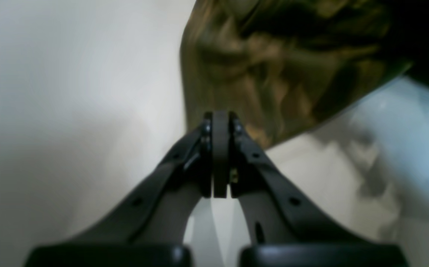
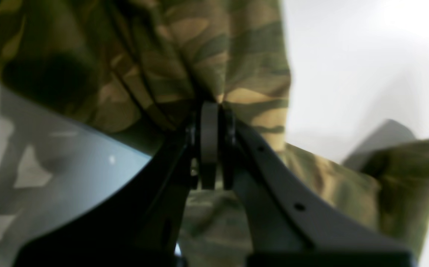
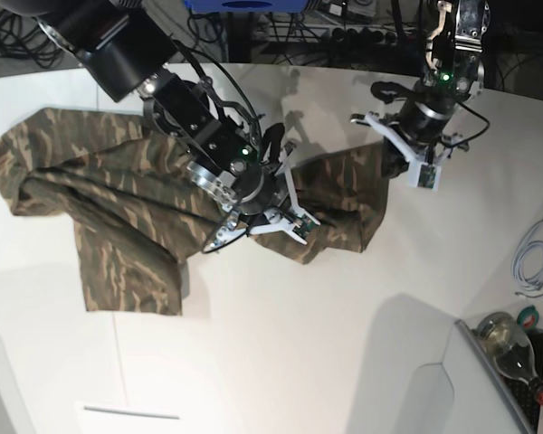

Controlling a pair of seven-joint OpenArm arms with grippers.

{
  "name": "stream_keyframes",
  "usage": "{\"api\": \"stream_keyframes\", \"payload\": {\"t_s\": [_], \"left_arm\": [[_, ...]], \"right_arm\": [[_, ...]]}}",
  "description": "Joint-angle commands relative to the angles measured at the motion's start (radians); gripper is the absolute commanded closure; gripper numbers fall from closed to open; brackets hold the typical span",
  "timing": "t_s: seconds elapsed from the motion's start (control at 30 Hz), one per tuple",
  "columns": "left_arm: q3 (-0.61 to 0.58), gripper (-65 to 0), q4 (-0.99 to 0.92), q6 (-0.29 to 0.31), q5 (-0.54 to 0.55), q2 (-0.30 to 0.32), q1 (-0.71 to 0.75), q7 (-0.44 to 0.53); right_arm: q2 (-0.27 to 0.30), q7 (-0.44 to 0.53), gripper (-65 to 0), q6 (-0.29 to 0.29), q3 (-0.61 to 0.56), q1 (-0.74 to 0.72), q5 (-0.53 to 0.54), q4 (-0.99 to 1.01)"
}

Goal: Layout the t-shirt on the table in an organized manner, then fold the t-shirt properly
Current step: 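Move the right gripper to the shirt's bunched middle and grasp it, then drag the grasped fabric with the right gripper away from the left gripper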

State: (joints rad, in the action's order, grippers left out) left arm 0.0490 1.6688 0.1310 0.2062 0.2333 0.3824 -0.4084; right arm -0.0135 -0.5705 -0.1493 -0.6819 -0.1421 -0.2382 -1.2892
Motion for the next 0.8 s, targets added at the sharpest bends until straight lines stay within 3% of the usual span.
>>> {"api": "stream_keyframes", "payload": {"t_s": [0.0, 0.3, 0.47, 0.63, 0.77], "left_arm": [[-0.005, 0.0, 0.012, -0.003, -0.003, 0.008, -0.024, 0.018], [-0.1, 0.0, -0.304, -0.004, -0.004, 0.008, -0.27, 0.022], [-0.153, 0.0, -0.473, -0.004, -0.004, 0.008, -0.418, 0.042], [-0.249, 0.0, -0.686, -0.006, -0.003, 0.005, -0.561, 0.223], [-0.268, 0.0, -0.91, -0.006, -0.003, -0.055, -0.696, 0.372]], "right_arm": [[0.001, 0.004, 0.0, 0.006, -0.003, -0.014, -0.002, -0.065], [0.102, -0.125, 0.0, 0.001, 0.001, 0.098, -0.002, -0.47], [0.142, -0.158, 0.0, 0.001, 0.001, 0.189, 0.001, -0.596], [0.151, -0.156, 0.0, 0.0, 0.001, 0.272, 0.001, -0.619], [0.151, -0.156, 0.0, 0.0, -0.003, 0.318, 0.001, -0.616]]}}
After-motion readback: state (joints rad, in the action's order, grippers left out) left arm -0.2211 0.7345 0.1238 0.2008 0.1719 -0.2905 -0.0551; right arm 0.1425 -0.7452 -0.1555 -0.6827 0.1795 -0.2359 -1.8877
